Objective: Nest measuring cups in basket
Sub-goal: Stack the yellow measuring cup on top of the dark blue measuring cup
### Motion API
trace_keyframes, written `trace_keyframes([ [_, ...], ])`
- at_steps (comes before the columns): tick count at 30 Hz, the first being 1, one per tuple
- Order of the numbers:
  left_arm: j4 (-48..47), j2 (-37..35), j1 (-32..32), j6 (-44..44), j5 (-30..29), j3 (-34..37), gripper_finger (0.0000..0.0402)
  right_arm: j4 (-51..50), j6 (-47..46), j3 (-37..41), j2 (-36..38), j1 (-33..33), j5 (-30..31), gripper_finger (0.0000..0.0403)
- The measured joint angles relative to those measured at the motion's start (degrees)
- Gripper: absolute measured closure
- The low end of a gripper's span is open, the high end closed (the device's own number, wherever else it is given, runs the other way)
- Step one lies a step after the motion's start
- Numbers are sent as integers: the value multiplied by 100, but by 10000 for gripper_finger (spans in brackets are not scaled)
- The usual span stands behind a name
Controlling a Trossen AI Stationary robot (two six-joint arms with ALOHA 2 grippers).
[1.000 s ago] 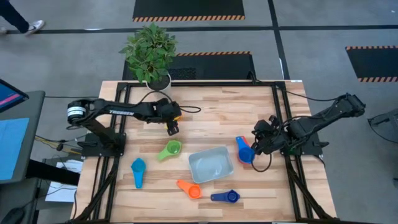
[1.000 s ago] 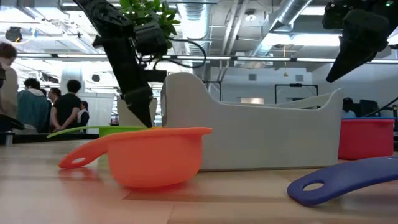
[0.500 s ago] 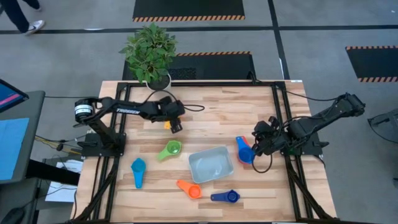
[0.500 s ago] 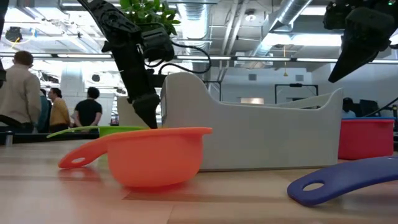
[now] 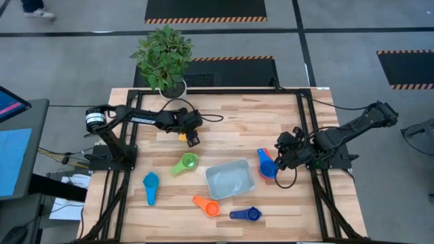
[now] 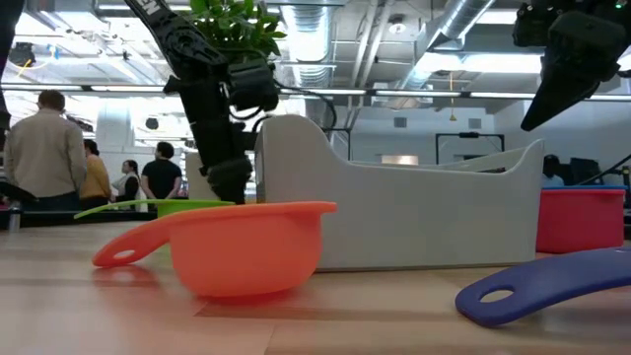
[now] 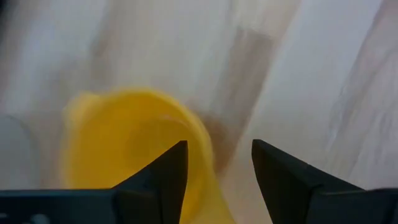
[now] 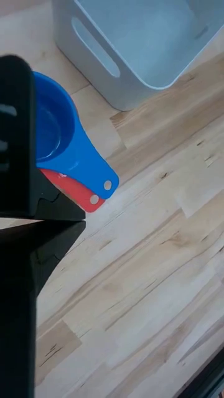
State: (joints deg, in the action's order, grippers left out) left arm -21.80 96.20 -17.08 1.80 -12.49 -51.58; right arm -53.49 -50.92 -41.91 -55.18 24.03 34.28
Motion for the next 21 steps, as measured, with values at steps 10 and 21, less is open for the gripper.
trace_keyframes([
  [10,-76,173,71,-317,-82,-285,360,-4,-2,0,0,0,0,383],
  [21,-580,168,473,-499,-96,-999,399,-4,19,0,1,0,6,372],
])
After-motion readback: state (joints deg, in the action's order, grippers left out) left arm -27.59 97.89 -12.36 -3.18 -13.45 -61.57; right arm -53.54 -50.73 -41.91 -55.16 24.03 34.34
